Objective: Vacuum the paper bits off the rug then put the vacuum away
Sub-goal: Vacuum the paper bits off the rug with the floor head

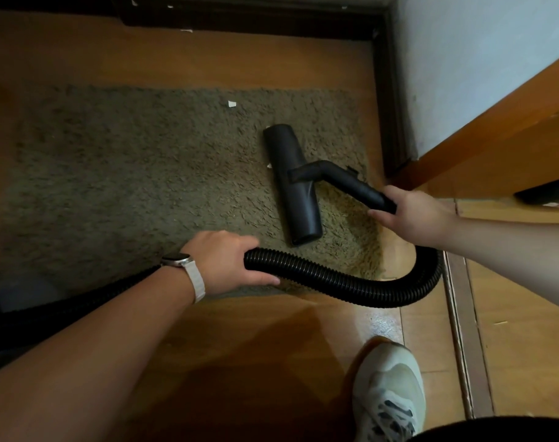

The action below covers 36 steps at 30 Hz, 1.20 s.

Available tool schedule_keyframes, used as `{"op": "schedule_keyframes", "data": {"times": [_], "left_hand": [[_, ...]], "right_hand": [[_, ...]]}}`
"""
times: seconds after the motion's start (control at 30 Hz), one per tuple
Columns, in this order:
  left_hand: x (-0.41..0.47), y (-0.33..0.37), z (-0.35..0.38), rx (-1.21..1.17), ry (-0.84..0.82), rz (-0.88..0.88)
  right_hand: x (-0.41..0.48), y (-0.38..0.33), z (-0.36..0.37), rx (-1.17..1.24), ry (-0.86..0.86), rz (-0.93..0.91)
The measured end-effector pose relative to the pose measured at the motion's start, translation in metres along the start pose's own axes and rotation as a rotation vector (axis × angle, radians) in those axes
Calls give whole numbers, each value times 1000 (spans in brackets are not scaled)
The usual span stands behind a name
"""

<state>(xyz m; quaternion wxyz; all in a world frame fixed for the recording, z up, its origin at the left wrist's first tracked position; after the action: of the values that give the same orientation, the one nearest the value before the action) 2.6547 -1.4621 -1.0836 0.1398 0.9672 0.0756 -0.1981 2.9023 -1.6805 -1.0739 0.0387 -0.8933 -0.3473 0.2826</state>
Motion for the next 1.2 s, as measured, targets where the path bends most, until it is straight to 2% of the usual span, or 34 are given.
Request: {"op": "schedule_keyframes", "data": {"times": [0.33,0.53,0.9,1.2], "left_hand": [[7,8,-5,-18,23,20],[-1,2,-4,-34,19,11],[-22,-9,1,-22,-2,-37],[-30,-14,2,-45,2,-25]], "right_hand": [[-18,50,-2,230,110,212],[-2,24,-1,72,58,90],[37,-39,1,-67,-39,-117],[39,-56,6,-106,-61,-103]]}}
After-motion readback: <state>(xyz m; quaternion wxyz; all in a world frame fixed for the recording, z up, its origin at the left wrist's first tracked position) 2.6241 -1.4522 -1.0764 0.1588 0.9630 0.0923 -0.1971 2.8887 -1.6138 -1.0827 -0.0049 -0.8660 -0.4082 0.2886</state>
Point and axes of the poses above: each hand's wrist, its own x-axis towards the middle knuckle, its own z-axis out of the palm, y = z × x, the point moved 4 cm from there along x, towards the middle knuckle, and after that the axes turned 3 degrees about x, right-handed, at the moved point
